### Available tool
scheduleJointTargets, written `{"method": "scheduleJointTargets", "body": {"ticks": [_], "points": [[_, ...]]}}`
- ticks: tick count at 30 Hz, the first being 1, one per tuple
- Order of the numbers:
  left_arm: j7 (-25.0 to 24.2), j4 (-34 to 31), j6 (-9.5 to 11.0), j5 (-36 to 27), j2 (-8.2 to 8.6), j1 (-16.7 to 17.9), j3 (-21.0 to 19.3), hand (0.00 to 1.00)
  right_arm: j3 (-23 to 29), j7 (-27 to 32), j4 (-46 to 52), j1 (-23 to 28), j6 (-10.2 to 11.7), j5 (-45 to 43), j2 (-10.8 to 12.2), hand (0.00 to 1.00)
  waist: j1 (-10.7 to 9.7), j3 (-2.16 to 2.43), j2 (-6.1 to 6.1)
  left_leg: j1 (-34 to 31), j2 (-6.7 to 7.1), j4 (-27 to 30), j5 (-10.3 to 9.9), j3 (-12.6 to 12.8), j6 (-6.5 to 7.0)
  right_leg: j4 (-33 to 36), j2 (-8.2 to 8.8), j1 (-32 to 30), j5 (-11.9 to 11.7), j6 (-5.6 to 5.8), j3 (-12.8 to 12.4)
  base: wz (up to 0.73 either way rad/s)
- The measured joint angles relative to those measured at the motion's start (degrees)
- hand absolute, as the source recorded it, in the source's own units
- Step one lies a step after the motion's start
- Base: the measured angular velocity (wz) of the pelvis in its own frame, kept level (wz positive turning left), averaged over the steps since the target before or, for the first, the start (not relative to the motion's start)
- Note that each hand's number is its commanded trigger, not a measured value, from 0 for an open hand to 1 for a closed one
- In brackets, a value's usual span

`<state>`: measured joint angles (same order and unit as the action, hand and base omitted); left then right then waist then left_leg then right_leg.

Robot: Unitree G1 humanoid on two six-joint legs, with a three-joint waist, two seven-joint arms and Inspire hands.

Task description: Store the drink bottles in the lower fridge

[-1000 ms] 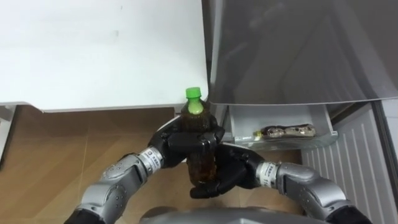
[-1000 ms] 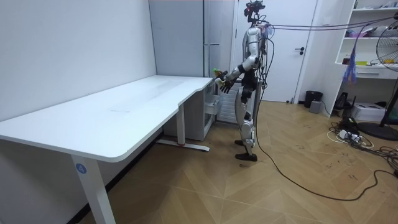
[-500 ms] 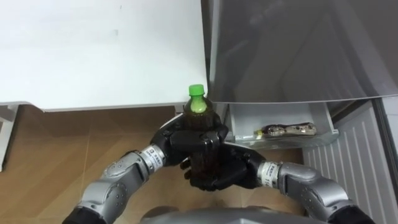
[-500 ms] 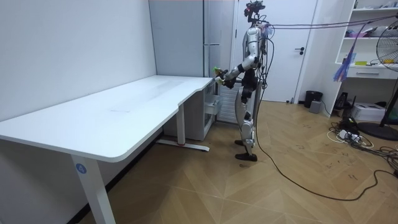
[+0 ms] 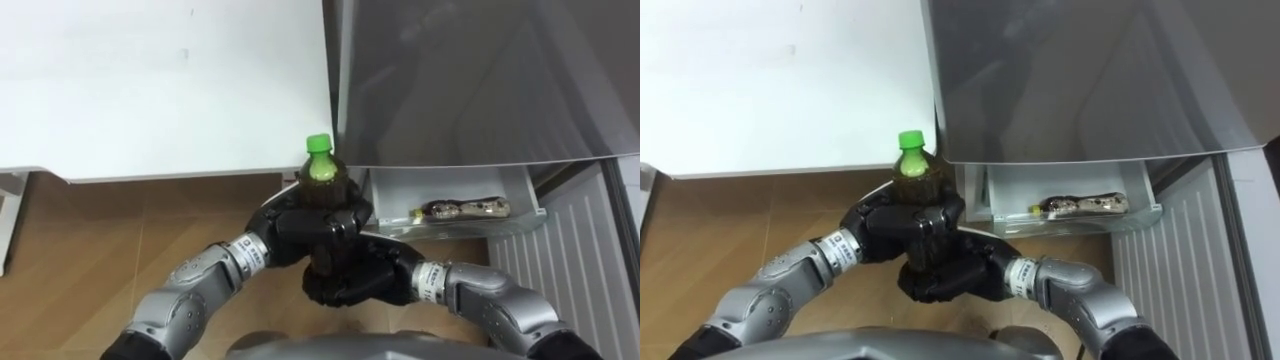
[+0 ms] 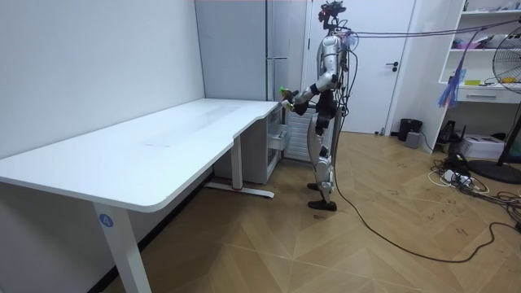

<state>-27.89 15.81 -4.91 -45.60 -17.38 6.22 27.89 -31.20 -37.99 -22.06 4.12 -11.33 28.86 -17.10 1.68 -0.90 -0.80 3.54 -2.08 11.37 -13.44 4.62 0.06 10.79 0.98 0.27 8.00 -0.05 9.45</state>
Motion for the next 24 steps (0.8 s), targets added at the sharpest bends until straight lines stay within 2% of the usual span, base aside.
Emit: {"method": "scheduleJointTargets", "body": {"ticks": [8, 13, 15, 20, 24], "points": [[0.0, -0.1, 0.0, 0.2, -0.03, -0.1, -0.1, 0.00, -0.4, 0.1, 0.0, 0.0, 0.0, 0.0, -0.1, 1.00, 0.1, 0.09, 0.26, 0.1, 0.03, 0.3, 0.0, 0.2, 0.00, 0.1, 0.01, 0.0, 0.0, 0.00, 0.0, 0.00], [0.7, -0.7, -0.1, 0.2, 0.01, 0.0, -0.6, 0.00, -0.2, 0.9, 0.0, -0.1, 0.1, 0.0, 0.5, 1.00, 0.2, 0.15, 0.97, 0.2, -0.11, 0.3, 0.0, 1.0, -0.01, 0.1, -0.05, -0.2, 0.0, -0.01, -0.1, -0.03], [1.5, -1.5, -0.1, 0.3, 0.11, 0.0, -1.0, 0.00, -0.1, 1.2, -0.2, -0.1, 0.4, 0.4, 0.9, 1.00, 0.4, 0.36, 1.31, 0.3, -0.18, 0.3, 0.0, 1.4, -0.01, 0.1, -0.05, -0.1, 0.0, -0.02, -0.1, 0.00], [2.8, -6.3, -0.1, 1.6, -0.21, 1.2, -3.2, 0.00, 1.0, 1.0, -0.2, -0.1, 2.9, 0.6, 1.7, 1.00, 0.4, 0.31, 1.30, 0.6, -0.28, 0.3, 0.0, 1.4, -0.01, 0.1, -0.11, 0.2, -0.1, -0.07, 0.0, 0.00], [3.6, -9.4, -0.1, 3.6, -0.55, 1.5, -4.9, 0.00, 2.1, 0.7, -0.3, -0.1, 4.4, 0.4, 2.5, 1.00, 0.4, -0.14, 0.66, 1.2, -0.29, -0.1, 0.0, 1.4, -0.01, 0.1, -0.08, 0.9, -0.1, -0.06, 0.1, 0.00]]}}
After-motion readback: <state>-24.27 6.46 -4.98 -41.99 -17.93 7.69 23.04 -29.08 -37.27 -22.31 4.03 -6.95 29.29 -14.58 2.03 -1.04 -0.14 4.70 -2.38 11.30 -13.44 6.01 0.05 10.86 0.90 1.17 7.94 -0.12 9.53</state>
